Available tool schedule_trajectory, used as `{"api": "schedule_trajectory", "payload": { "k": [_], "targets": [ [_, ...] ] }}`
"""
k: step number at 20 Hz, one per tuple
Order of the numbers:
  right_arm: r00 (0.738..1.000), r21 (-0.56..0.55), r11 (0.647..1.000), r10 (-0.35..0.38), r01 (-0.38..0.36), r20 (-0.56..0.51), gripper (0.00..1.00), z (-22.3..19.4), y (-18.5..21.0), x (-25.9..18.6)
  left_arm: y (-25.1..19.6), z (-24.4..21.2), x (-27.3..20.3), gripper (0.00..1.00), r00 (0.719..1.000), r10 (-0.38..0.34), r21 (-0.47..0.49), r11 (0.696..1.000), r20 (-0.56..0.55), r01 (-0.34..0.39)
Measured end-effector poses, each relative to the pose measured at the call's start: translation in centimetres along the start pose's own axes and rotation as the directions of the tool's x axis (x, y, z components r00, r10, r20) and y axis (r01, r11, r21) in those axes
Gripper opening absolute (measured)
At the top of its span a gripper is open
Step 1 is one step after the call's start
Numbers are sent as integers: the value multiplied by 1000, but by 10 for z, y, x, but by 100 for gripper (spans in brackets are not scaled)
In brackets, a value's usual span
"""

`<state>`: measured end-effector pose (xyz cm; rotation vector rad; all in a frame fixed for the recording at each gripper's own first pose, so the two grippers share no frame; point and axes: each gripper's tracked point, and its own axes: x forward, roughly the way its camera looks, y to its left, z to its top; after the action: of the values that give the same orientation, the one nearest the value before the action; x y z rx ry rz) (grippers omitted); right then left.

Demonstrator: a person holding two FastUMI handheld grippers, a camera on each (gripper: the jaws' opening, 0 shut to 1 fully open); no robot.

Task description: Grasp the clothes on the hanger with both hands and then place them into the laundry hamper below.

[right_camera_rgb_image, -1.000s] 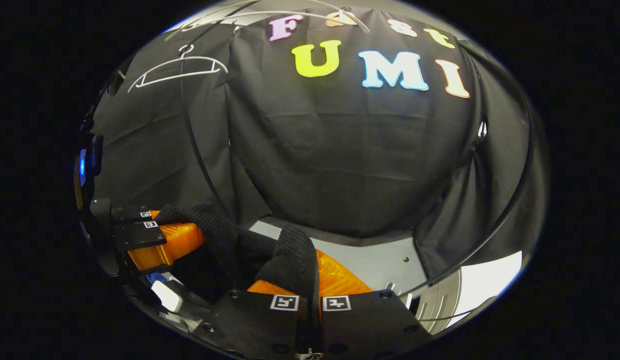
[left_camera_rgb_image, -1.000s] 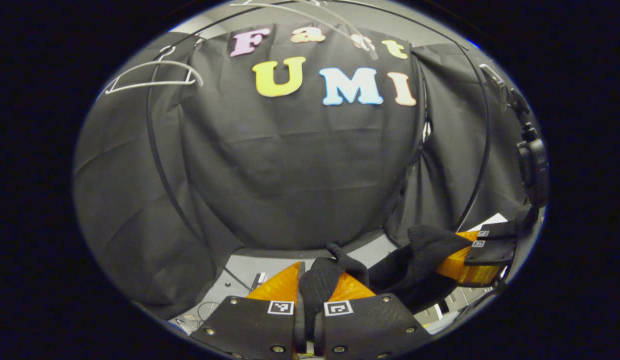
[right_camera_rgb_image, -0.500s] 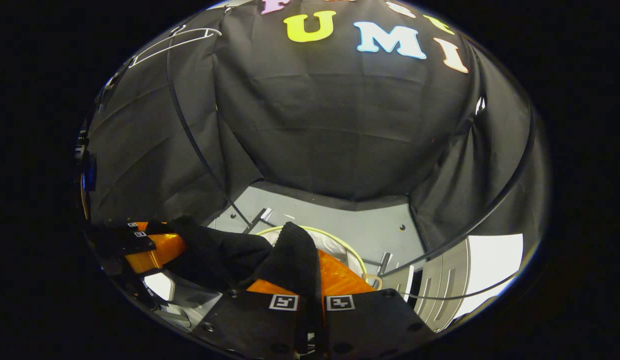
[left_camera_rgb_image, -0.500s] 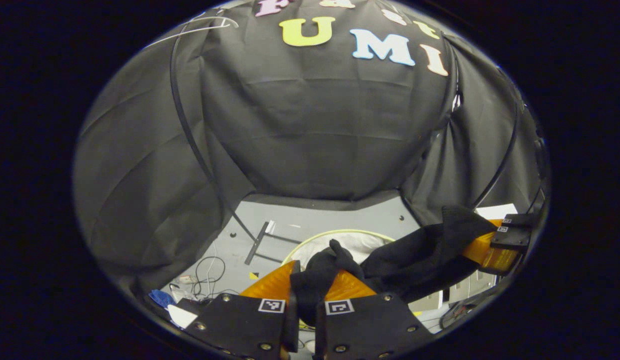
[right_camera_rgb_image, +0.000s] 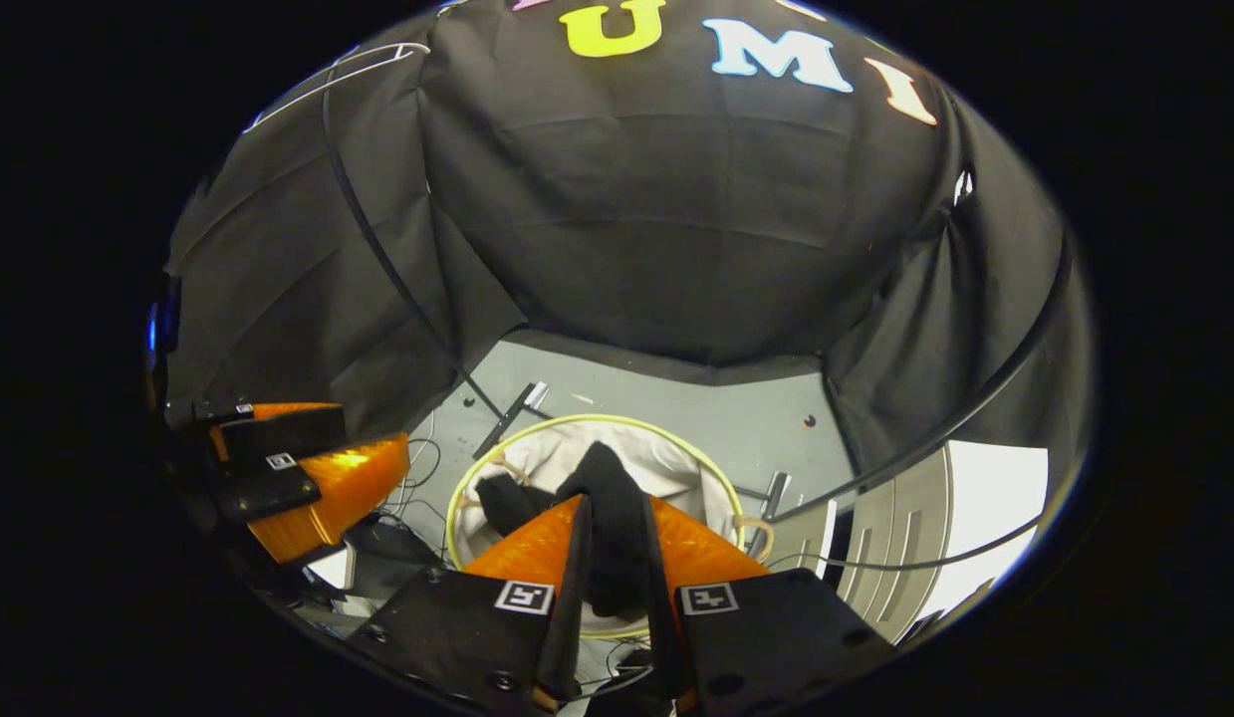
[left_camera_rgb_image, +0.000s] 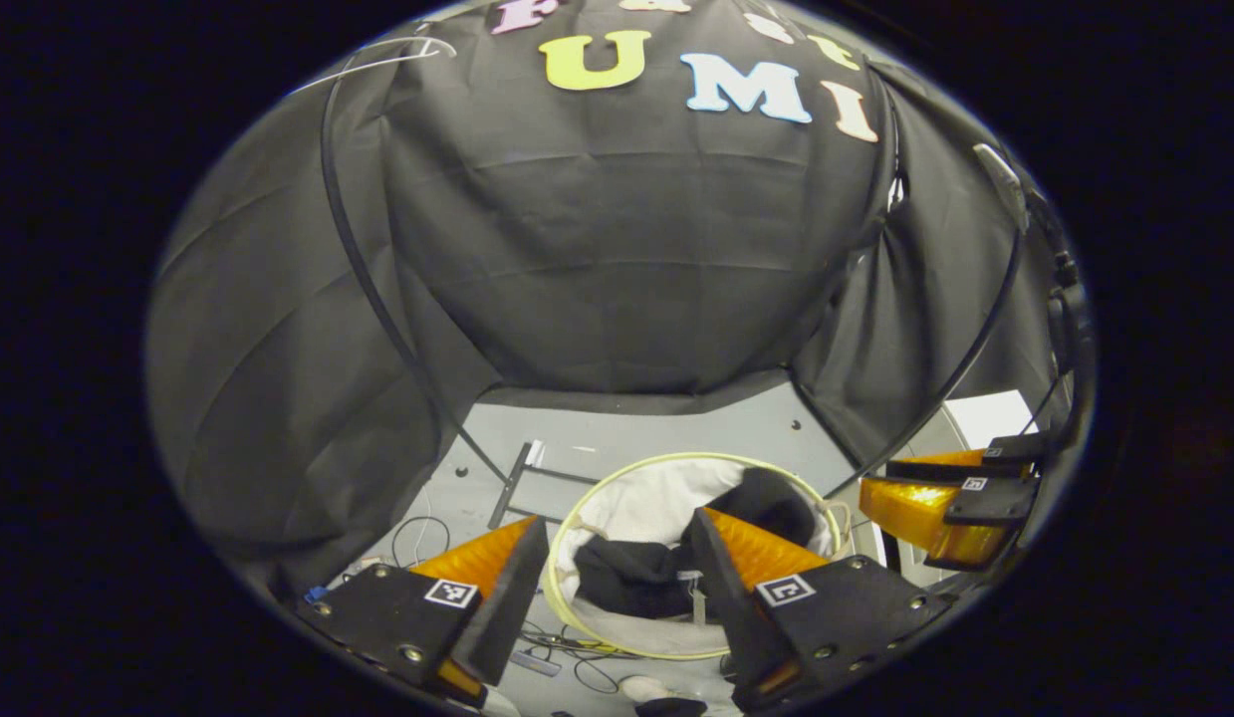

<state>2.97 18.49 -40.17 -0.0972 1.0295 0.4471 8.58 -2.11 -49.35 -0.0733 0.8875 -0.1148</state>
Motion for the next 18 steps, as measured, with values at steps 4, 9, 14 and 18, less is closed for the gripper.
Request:
{"api": "schedule_trajectory", "payload": {
  "k": [4, 9, 14, 18],
  "targets": [
    [1000, -3, 1000, 7, -7, 10, 99, 1, 3, -1, 4, -6, 3, 87, 1000, 8, -24, 1000, -7, -8],
    [1000, 9, 1000, -14, 14, 7, 96, -1, -1, -1, 10, -1, 0, 87, 1000, 22, -13, 1000, 2, -22],
    [999, 12, 1000, -20, 20, 28, 96, 8, -3, -3, 14, 8, 1, 87, 999, 33, 1, 999, 25, -33],
    [997, 23, 1000, -18, 16, 71, 94, 20, -3, -15, 11, 24, -10, 87, 998, 31, 14, 999, 61, -32]
  ]
}}
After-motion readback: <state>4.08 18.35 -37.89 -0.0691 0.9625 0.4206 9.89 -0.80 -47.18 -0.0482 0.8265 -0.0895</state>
